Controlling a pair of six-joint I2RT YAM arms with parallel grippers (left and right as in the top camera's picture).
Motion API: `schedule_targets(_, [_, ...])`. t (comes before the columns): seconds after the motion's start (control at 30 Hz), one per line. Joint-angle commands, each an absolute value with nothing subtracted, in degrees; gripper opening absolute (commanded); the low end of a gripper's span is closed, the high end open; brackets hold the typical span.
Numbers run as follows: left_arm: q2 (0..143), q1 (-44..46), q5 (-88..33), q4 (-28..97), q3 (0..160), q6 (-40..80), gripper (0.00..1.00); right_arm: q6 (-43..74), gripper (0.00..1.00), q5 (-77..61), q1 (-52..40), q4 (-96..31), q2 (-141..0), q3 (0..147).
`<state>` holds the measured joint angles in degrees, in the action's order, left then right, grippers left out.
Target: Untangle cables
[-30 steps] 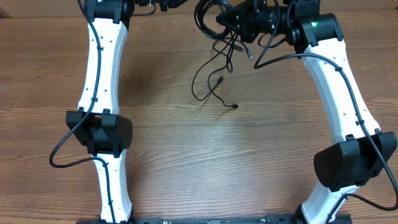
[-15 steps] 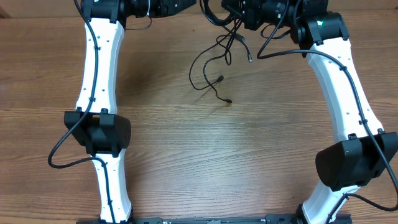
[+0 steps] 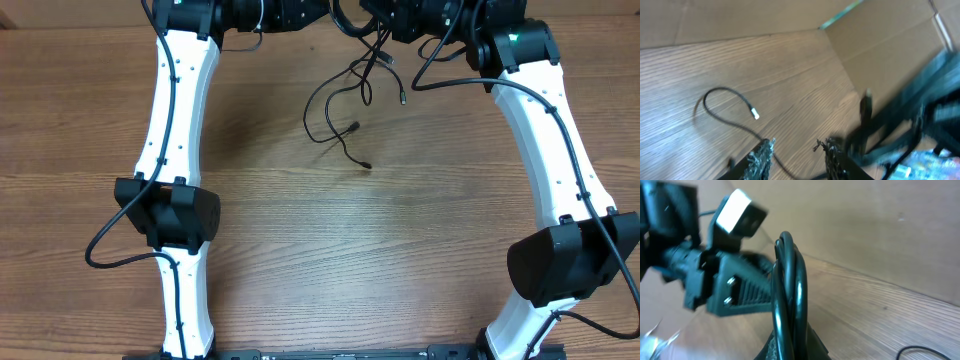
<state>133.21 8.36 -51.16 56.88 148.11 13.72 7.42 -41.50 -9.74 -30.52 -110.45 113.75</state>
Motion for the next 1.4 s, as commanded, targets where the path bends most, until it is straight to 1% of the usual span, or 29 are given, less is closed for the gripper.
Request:
schedule_targets(0.0, [132.20,6.94,-50.70,58.52,149.10,7.22,0.36,12.32,0.04,-35.44,-9.56,-29.43,-110.56,113.65])
schedule_targets(0.23, [132.20,6.83,-51.11,56.69,149.10,7.33,0.37,12.58,0.04,-35.64,-9.63,-30.35,-110.56,113.65])
schedule_targets(0.37, [132.20,8.03,-51.00,53.49,149.10,7.84,0.37,15.05,0.04,-36.29,-9.63,-30.57,-110.56,113.65])
schedule_targets(0.6, [132.20,10.13,-50.33,50.65,149.10,8.38,0.38,15.03,0.04,-37.78,-9.67,-30.50,-110.56,113.65])
schedule_targets(0.7, [132.20,10.74,-48.03,50.72,149.10,9.08,0.38,15.05,0.04,-38.00,-9.67,-30.52,-110.56,113.65])
schedule_targets(0.83, [132.20,11.57,-44.53,50.70,149.10,9.47,0.35,15.03,0.04,-40.14,-9.67,-30.50,-110.56,113.65])
schedule_targets(1.0, [132.20,11.81,-39.77,50.72,149.10,10.85,0.29,15.05,0.04,-40.62,-9.67,-30.55,-110.56,113.65])
schedule_targets(1.2, [132.22,11.66,-38.76,49.23,149.10,10.96,0.29,15.03,0.04,-41.98,-9.67,-30.50,-110.56,113.65])
schedule_targets(1.37, [132.22,12.84,-39.00,46.06,149.10,12.45,0.31,15.03,0.04,-43.16,-9.69,-30.50,-110.56,113.65])
